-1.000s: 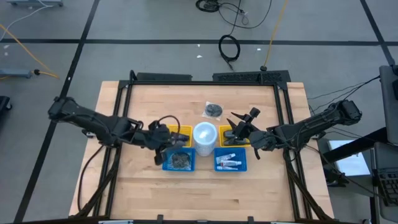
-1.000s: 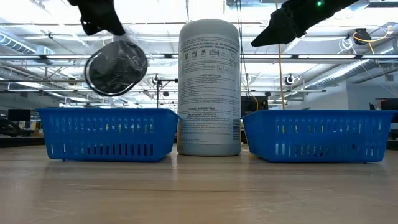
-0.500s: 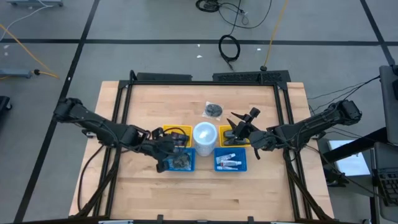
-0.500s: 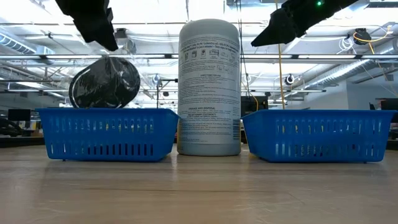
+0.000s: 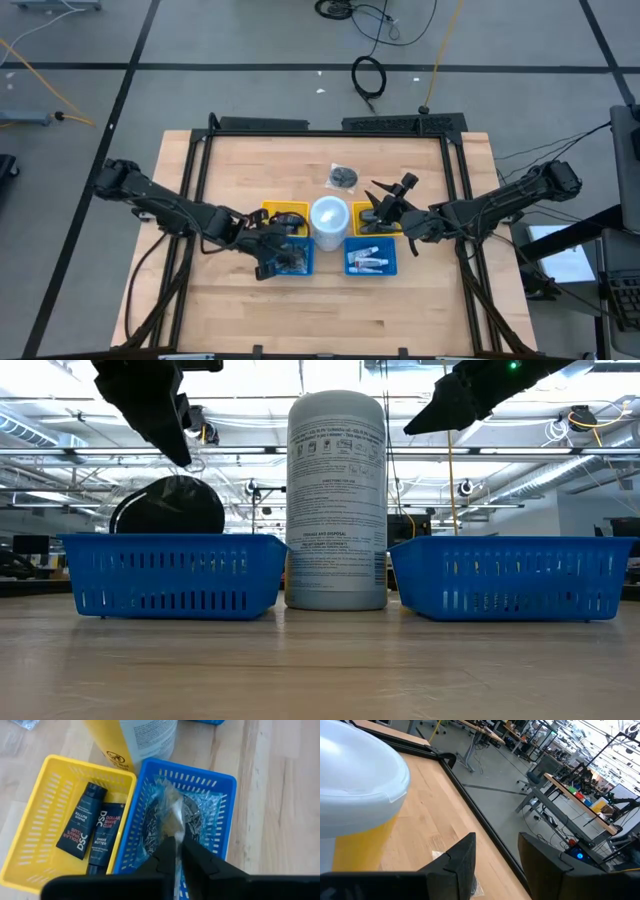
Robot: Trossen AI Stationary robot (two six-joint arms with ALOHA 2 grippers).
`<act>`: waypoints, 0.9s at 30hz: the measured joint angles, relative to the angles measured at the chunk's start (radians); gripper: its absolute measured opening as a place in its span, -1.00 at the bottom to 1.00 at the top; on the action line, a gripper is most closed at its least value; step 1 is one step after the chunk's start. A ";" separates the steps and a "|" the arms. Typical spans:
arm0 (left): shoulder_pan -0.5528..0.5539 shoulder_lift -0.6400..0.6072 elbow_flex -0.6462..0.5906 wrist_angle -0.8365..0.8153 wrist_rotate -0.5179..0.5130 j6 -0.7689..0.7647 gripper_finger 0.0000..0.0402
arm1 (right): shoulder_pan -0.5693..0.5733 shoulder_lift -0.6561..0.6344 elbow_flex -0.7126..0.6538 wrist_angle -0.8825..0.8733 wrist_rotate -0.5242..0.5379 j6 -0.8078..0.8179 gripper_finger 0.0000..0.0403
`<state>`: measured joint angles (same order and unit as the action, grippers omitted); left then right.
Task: Pick & Place Travel size toiletries
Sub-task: Put the hairbrush into the left blue bin
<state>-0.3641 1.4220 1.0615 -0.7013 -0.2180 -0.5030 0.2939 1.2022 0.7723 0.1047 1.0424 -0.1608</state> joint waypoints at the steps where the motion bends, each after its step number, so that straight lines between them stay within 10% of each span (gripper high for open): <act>1: 0.000 0.000 0.000 0.000 0.000 0.000 -0.82 | 0.000 0.000 0.000 -0.001 0.000 0.000 -0.31; 22: 0.001 0.000 0.000 0.071 -0.014 0.056 -0.13 | -0.058 0.000 0.000 -0.027 -0.004 -0.042 -0.31; 27: 0.001 0.000 0.000 0.077 -0.048 0.047 -0.13 | -0.209 0.000 0.000 -0.081 -0.228 -0.002 -0.31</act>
<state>-0.3634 1.4220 1.0615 -0.6239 -0.2659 -0.4562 0.0848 1.2022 0.7723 0.0234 0.8147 -0.1627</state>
